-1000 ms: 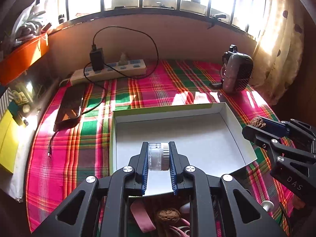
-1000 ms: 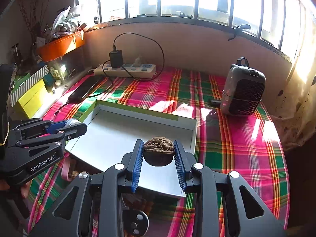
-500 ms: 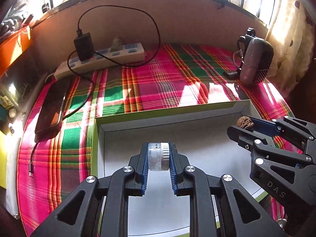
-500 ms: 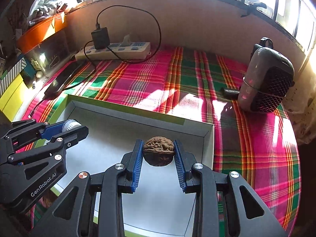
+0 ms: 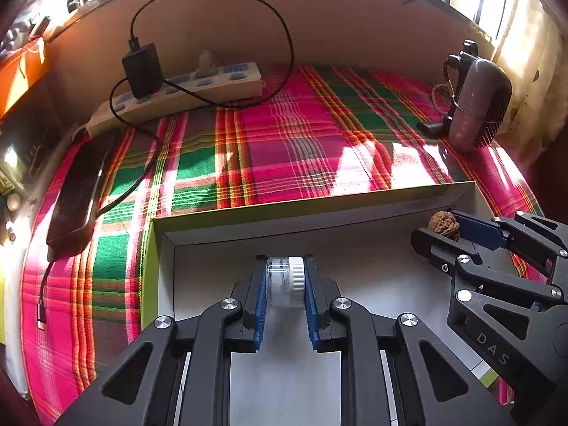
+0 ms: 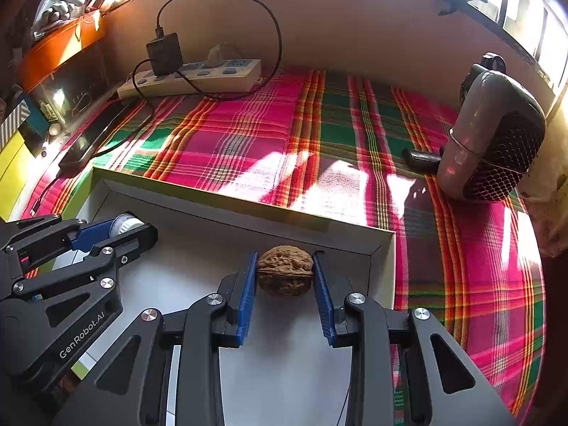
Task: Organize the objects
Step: 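Carry both items over the box and open both grippers to drop them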
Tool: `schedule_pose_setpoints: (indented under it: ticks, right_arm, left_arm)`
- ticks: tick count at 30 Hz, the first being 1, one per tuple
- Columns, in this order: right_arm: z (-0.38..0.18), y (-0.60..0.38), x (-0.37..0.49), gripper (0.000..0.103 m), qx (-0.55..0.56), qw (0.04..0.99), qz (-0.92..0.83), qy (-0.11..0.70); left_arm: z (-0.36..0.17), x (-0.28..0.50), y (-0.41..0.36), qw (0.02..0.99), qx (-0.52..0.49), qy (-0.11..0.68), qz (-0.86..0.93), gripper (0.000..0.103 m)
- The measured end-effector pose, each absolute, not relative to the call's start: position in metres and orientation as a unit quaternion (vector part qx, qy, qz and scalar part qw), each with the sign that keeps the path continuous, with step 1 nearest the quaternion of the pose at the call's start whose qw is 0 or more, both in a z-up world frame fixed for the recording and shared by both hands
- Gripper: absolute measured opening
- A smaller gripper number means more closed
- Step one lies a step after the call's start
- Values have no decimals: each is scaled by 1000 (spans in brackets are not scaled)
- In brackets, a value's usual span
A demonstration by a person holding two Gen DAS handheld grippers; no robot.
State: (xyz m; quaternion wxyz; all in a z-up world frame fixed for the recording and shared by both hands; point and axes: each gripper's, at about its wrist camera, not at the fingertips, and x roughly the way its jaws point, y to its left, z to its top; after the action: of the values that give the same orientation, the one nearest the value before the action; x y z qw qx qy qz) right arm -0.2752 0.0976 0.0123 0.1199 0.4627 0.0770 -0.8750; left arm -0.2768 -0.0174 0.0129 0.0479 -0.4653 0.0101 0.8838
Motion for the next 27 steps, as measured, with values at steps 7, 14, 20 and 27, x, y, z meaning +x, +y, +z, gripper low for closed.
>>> schedule_pose_setpoints:
  ticks: [7, 14, 20, 27]
  right_arm:
    - [7, 96, -277, 32, 468, 116, -872, 80]
    - [6, 99, -278, 32, 469, 114, -873, 72]
    - [5, 101, -279, 42, 472, 104, -873, 65]
    - [8, 103, -278, 50, 470, 106, -875, 53]
  left_arm:
    - [12, -277, -16, 46, -463, 17, 885, 17]
    - [11, -275, -15, 40, -458, 23, 888, 18]
    - [11, -275, -14, 38, -458, 22, 888, 22]
    - [12, -273, -17, 36, -462, 16, 886, 27]
